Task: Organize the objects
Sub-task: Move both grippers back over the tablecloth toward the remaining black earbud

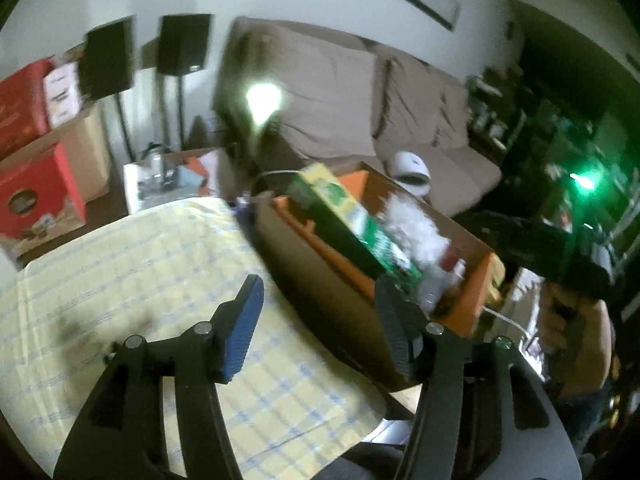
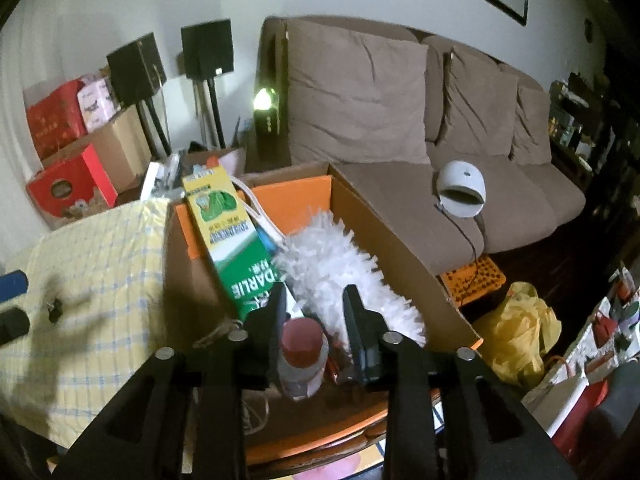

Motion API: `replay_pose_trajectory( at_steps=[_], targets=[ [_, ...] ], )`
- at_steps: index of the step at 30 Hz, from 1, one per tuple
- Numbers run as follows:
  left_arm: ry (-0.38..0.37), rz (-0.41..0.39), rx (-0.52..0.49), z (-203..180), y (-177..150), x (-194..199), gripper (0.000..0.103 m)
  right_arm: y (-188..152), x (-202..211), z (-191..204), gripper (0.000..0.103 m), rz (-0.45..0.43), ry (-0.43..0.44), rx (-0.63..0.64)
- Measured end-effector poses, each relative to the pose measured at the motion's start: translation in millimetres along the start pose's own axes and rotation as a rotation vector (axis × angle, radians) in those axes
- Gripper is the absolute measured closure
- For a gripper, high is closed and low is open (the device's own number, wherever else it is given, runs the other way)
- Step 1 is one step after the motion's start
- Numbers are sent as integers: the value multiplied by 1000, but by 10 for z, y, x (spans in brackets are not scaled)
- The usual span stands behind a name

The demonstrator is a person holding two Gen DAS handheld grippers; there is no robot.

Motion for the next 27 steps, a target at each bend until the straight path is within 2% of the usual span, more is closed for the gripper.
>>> replay_pose_trajectory(
  at_steps=[2, 6, 10, 13, 18, 23, 27],
  targets=[
    [20, -9, 48, 221, -4, 54, 48, 28, 97, 13, 63, -35, 19, -11],
    [76, -10, 141, 676, -88, 154, 48, 80, 299, 96, 61, -94, 75, -13],
    [73, -5, 232, 1094, -270, 239, 48, 108, 405, 229, 57, -118, 105, 7],
    [168, 4, 282, 1405, -411, 318, 48, 121, 437, 357, 56, -123, 137, 29],
    [329, 15, 304, 1759, -604, 462, 48, 114, 422, 581, 51, -110, 187, 73],
    [365, -14, 318, 1975, -698, 661, 48, 77, 382, 743, 50, -100, 196, 103],
    [363, -20, 337, 2121, -742, 731, 48, 54, 365, 875, 50, -96, 224, 119]
  ],
)
Point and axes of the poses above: each gripper's, at about its wrist camera, not at the fingertips, and x roughly against the way its jaws point, z to its left, y to its top, the point moved 2 cm from there along -x, roughly the way its jaws point, and after that the axes turned 5 degrees about -x, right-handed, at the moved point
